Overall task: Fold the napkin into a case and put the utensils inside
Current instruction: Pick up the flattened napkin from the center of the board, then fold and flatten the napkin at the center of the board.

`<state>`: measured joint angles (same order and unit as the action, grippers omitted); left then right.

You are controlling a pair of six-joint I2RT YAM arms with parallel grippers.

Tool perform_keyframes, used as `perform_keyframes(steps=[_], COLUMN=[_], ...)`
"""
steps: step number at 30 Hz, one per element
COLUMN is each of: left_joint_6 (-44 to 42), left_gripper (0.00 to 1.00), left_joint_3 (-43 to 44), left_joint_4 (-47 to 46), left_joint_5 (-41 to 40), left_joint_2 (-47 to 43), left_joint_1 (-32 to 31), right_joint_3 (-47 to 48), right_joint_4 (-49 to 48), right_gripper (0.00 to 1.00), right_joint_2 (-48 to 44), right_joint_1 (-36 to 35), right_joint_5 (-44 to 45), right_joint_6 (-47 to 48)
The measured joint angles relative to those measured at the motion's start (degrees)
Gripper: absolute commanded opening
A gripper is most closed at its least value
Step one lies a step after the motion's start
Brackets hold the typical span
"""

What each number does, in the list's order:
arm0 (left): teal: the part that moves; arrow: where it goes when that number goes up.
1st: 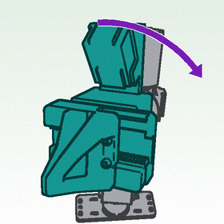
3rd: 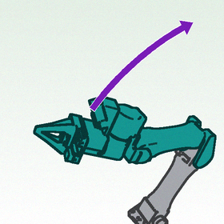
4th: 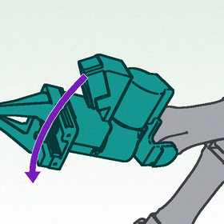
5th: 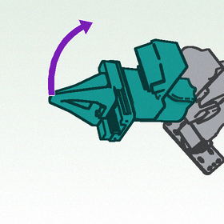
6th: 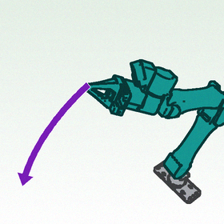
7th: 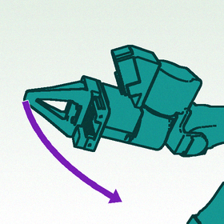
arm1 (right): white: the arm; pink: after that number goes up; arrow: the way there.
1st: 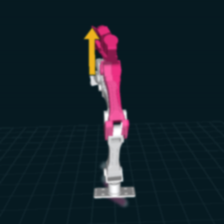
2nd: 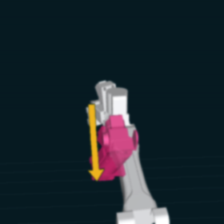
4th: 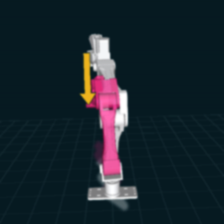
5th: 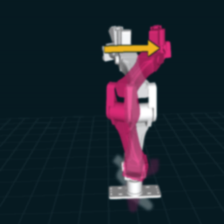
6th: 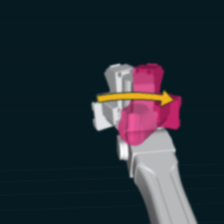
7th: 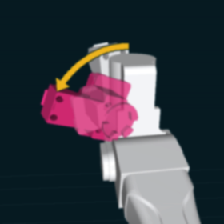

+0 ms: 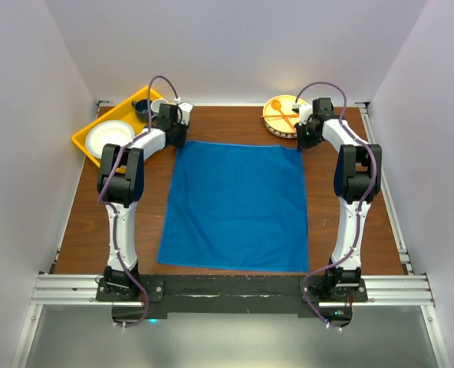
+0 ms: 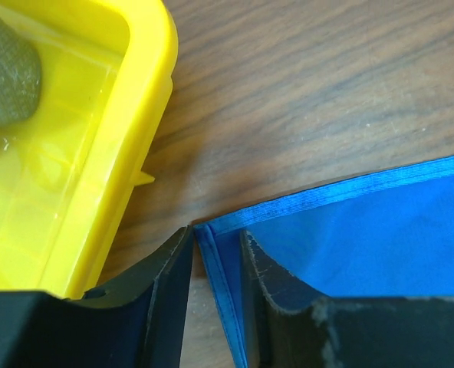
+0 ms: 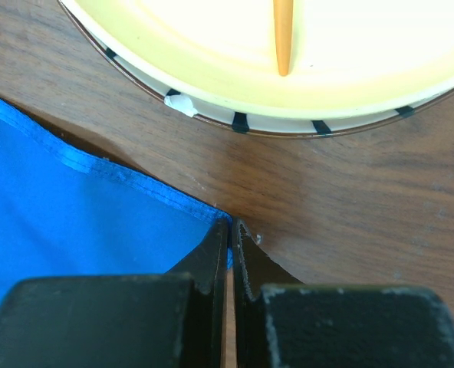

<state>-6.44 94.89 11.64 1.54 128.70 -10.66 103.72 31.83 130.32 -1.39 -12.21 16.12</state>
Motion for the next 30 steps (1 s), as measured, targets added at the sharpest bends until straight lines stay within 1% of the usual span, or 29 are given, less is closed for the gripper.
perform_keyframes(steps=[1,2,5,10,13,15,18,20,22,26,30], left_joint_6=[0.11,0.24,0.74,0.85,0.59,-0.35,-2.34,-4.24,-6.05,-11.04,-16.06], left_gripper=[0.21,0.11,0.0,0.0,0.0,0.0,0.0,0.0,0.0,0.0,0.0], left_joint_3=[0.35,0.79,1.64,1.64,0.44,-1.2,-4.02,-6.51,-8.48,-17.29,-24.72], left_joint_4=[0.13,0.37,0.85,0.85,1.27,1.38,1.29,1.01,0.94,0.26,2.86], left_joint_5=[0.15,0.42,1.36,2.49,3.48,4.31,6.05,7.69,9.05,12.41,15.98], left_joint_2=[0.24,0.52,0.98,0.83,-0.76,-3.34,-9.7,-16.13,-20.61,-32.26,-38.12], left_joint_1=[0.0,0.0,0.0,0.15,0.26,0.37,0.59,0.79,0.94,1.05,1.05], right_joint_3=[0.31,0.59,1.27,3.3,4.26,4.44,4.11,2.91,1.2,-5.2,-11.04], right_joint_4=[0.11,0.11,0.26,1.22,1.88,2.19,3.87,4.94,6.23,8.39,12.11], right_gripper=[0.0,0.0,0.0,0.0,0.0,0.0,0.0,0.0,0.0,0.0,0.0], right_joint_2=[0.22,0.44,0.76,1.66,1.66,1.22,-1.09,-4.48,-8.61,-19.28,-26.16], right_joint_1=[0.0,0.0,0.0,-0.02,-0.07,-0.11,-0.11,-0.11,-0.11,-0.11,-0.11], right_joint_5=[-0.13,-0.33,-0.48,-0.98,-1.84,-2.73,-4.33,-5.88,-7.37,-9.4,-11.37], right_joint_6=[0.0,0.0,0.0,0.0,0.07,0.28,0.87,1.64,2.91,6.16,9.94])
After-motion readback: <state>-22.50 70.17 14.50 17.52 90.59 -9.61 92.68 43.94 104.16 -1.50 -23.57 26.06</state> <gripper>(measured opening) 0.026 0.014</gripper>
